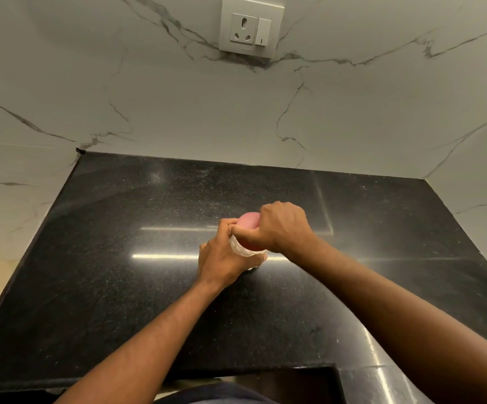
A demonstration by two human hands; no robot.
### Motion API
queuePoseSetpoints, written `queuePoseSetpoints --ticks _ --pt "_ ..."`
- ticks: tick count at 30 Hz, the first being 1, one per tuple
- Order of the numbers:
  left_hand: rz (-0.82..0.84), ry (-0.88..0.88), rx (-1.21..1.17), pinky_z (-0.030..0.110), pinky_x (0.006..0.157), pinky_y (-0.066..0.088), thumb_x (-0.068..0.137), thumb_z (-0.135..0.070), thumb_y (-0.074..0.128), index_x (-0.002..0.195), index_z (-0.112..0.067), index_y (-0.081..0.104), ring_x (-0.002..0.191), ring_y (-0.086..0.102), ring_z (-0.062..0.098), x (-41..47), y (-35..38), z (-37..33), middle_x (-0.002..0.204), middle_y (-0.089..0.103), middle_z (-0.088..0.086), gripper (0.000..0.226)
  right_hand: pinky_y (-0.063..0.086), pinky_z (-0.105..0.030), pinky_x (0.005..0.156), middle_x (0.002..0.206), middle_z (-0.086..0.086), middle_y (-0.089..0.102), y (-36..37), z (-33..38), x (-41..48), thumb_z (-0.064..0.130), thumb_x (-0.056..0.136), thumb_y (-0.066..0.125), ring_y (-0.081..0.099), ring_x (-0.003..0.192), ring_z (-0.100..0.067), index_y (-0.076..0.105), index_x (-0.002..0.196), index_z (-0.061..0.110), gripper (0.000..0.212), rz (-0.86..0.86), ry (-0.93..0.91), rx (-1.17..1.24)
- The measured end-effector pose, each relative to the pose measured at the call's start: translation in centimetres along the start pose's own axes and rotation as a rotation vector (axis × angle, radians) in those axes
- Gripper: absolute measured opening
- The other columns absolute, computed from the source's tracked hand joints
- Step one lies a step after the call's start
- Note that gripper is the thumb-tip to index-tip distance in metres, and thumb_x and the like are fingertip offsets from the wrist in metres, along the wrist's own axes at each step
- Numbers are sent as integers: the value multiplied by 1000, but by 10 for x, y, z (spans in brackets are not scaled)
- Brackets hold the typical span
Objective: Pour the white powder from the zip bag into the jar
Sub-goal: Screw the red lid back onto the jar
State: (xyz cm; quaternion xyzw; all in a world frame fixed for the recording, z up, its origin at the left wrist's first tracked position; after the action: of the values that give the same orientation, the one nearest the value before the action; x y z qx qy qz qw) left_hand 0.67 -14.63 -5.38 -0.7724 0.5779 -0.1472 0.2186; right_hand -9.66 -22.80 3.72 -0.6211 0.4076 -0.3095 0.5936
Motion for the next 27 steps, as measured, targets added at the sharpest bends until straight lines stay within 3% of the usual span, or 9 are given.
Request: queuePoseSetpoints --ticks 4,6,8,10,13,17,20,24,27 --pt "-5 3 -6 55 100 53 58 -70 87 123 -48 35 106 66 11 -2 -1 -4 115 63 -24 86 31 -26 49 62 -3 58 1 -3 1 89 91 21 56 56 -19 59 68 14 87 -1 42 -82" --pt "3 1 -3 54 99 54 58 -69 87 124 -45 37 108 70 15 -1 -2 -5 120 69 -19 87 46 -32 65 102 -9 72 3 -4 1 83 94 31 68 88 -27 69 111 15 80 55 -61 21" --pt "8 11 1 53 98 55 58 -68 87 128 -42 37 108 71 15 -1 -3 -6 121 70 -17 90 50 -43 94 151 -8 52 4 -1 -5 70 92 57 55 128 -30 40 156 31 77 244 -211 154" --pt "4 23 1 53 98 55 57 -68 87 127 -42 36 111 70 16 -1 -4 -7 122 69 -16 91 44 -48 108 165 -4 32 4 5 -13 46 85 78 38 143 -31 27 161 42 92 389 -301 205" --pt "7 3 4 53 100 55 56 -69 87 123 -48 33 113 69 16 -2 -3 -6 120 65 -20 89 48 -36 95 152 -3 45 -1 8 -8 31 83 81 48 130 -27 39 155 48 85 321 -320 185" --pt "2 -9 7 53 100 55 56 -72 86 128 -47 35 109 69 14 -1 -2 -6 118 66 -22 92 34 -24 55 100 7 66 -10 3 5 68 76 73 55 83 -14 65 130 32 66 107 -201 91" --pt "-9 0 21 53 96 55 56 -74 85 123 -51 35 95 66 6 -1 -2 -5 98 61 -34 87 30 -26 48 69 5 50 -4 2 6 87 73 56 52 62 -16 58 101 16 76 -23 -61 55" --pt "-8 -9 12 52 98 52 55 -76 85 123 -47 38 92 64 4 0 -3 -6 102 66 -27 88 28 -26 49 67 3 48 2 9 3 89 81 36 47 55 -15 52 96 16 76 -110 -57 -25" --pt "-10 12 28 52 94 55 56 -71 87 128 -42 39 98 71 10 -1 -3 -8 112 73 -17 91 39 -29 59 100 -7 61 12 7 -4 86 84 32 56 71 -21 58 124 15 85 -76 -161 -31"
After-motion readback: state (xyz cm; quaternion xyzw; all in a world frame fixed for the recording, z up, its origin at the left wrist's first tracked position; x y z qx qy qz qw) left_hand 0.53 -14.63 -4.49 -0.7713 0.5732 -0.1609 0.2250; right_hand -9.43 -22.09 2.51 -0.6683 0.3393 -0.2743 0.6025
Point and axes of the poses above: each hand's wrist, its own x-axis towards the middle knuckle, its own y-axis out of the palm, z = x × y, the point moved 6 cm from there along x, towards the middle knuckle
